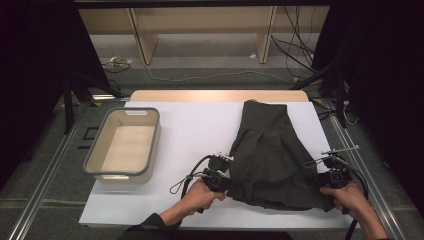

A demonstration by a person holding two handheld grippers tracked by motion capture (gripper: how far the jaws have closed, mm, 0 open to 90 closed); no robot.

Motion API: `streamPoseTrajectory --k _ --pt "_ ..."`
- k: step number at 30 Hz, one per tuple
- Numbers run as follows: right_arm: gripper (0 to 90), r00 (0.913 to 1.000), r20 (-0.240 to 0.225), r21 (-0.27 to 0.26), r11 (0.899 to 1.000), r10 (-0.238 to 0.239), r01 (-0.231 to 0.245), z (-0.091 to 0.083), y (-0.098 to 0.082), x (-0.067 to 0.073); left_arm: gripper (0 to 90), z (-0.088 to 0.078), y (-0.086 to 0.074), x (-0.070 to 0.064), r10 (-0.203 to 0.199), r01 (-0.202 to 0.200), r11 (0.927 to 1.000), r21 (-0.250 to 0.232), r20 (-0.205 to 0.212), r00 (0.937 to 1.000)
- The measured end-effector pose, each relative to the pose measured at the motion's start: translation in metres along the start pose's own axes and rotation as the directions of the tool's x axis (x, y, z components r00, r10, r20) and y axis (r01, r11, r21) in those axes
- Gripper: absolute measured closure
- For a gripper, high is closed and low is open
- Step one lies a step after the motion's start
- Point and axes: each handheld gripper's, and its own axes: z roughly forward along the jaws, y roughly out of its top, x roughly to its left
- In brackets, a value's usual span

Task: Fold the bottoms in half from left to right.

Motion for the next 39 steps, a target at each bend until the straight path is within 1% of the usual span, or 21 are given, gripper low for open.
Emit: streamPoseTrajectory --k 2,7,8,13,15,17,19,21,23,25,26,27,28,29,30,32,33,35,36,37,39 --pt "78.1 0.9998 -0.015 0.0 1.0 -0.014 0.014 0.0 -0.005 0.009 84.9 -0.008 -0.002 0.003 0.005 -0.005 1.0 0.002 0.002 1.0" --pt "78.3 0.9983 -0.027 0.002 0.999 -0.052 0.053 -0.002 -0.016 0.03 84.9 -0.026 -0.011 0.007 0.014 -0.014 0.9998 0.016 0.02 0.9997" --pt "78.3 0.9978 -0.029 0.002 0.998 -0.059 0.059 -0.002 -0.018 0.034 84.9 -0.03 -0.013 0.008 0.023 -0.024 0.9995 0.023 0.02 0.9995" --pt "78.4 0.9933 -0.068 0.002 0.996 -0.094 0.094 -0.005 -0.027 0.054 84.8 -0.045 -0.027 0.01 0.04 -0.041 0.9985 0.036 0.014 0.9991" --pt "78.2 0.989 -0.074 0.003 0.992 -0.128 0.128 -0.004 -0.031 0.065 84.8 -0.051 -0.034 0.013 0.038 -0.038 0.9985 0.04 0.011 0.9992" --pt "77.5 0.9857 -0.087 0.01 0.989 -0.144 0.146 -0.003 -0.033 0.072 84.8 -0.056 -0.042 0.016 0.025 -0.025 0.9989 0.039 0.011 0.9996" --pt "76.2 0.983 -0.087 0.015 0.986 -0.162 0.163 -0.002 -0.034 0.076 84.8 -0.059 -0.047 0.017 0.016 -0.017 0.9992 0.038 0.013 0.9998" --pt "70.6 0.9831 -0.085 0.017 0.986 -0.162 0.164 -0.002 -0.034 0.078 84.8 -0.061 -0.051 0.017 0.022 -0.022 0.9988 0.044 0.018 0.9996" --pt "64.8 0.9827 -0.097 0.021 0.987 -0.158 0.161 -0.002 -0.035 0.078 84.8 -0.06 -0.055 0.015 0.018 -0.02 0.9982 0.056 0.03 0.9994" --pt "60.5 0.9819 -0.09 0.027 0.985 -0.167 0.17 -0.001 -0.036 0.079 84.7 -0.059 -0.058 0.012 0.035 -0.037 0.9974 0.062 0.029 0.9989" --pt "56.0 0.9814 -0.079 0.029 0.984 -0.175 0.178 -0.002 -0.035 0.079 84.6 -0.058 -0.058 0.011 0.037 -0.038 0.9973 0.063 0.025 0.999" --pt "48.9 0.9806 -0.061 0.028 0.982 -0.186 0.188 -0.004 -0.034 0.079 84.2 -0.058 -0.058 0.011 0.037 -0.038 0.9974 0.061 0.021 0.9991" --pt "44.7 0.9803 -0.045 0.018 0.981 -0.192 0.193 -0.008 -0.032 0.079 83.9 -0.057 -0.058 0.011 0.032 -0.033 0.9973 0.065 0.021 0.9993" --pt "40.4 0.9819 -0.025 -0.01 0.982 -0.188 0.188 -0.013 -0.029 0.077 83.7 -0.057 -0.058 0.011 0.034 -0.035 0.9972 0.066 0.018 0.9993" --pt "38.5 0.9839 -0.017 -0.033 0.984 -0.178 0.177 -0.017 -0.026 0.076 83.4 -0.055 -0.059 0.011 0.041 -0.042 0.9965 0.072 0.018 0.999" --pt "35.7 0.9858 0.002 -0.104 0.98 -0.168 0.167 -0.027 -0.016 0.072 82.8 -0.052 -0.059 0.01 0.043 -0.044 0.9956 0.083 0.014 0.999" --pt "35.6 0.9859 0.0 -0.149 0.975 -0.167 0.165 -0.031 -0.01 0.07 82.3 -0.05 -0.059 0.01 0.046 -0.047 0.9949 0.089 0.012 0.9988" --pt "36.8 0.9844 -0.044 -0.214 0.964 -0.17 0.157 -0.037 0.005 0.069 81.8 -0.049 -0.059 0.009 0.049 -0.05 0.9942 0.095 0.011 0.9987" --pt "37.6 0.9837 -0.063 -0.236 0.96 -0.168 0.149 -0.037 0.014 0.069 81.7 -0.048 -0.059 0.009 0.052 -0.053 0.9939 0.097 0.011 0.9986" --pt "38.4 0.9844 -0.057 -0.245 0.958 -0.167 0.148 -0.036 0.023 0.071 81.5 -0.048 -0.059 0.009 0.053 -0.054 0.9938 0.098 0.011 0.9985" --pt "40.1 0.9836 -0.029 -0.247 0.955 -0.178 0.165 -0.029 0.042 0.077 81.0 -0.048 -0.06 0.009 0.058 -0.059 0.9932 0.1 0.009 0.9983"
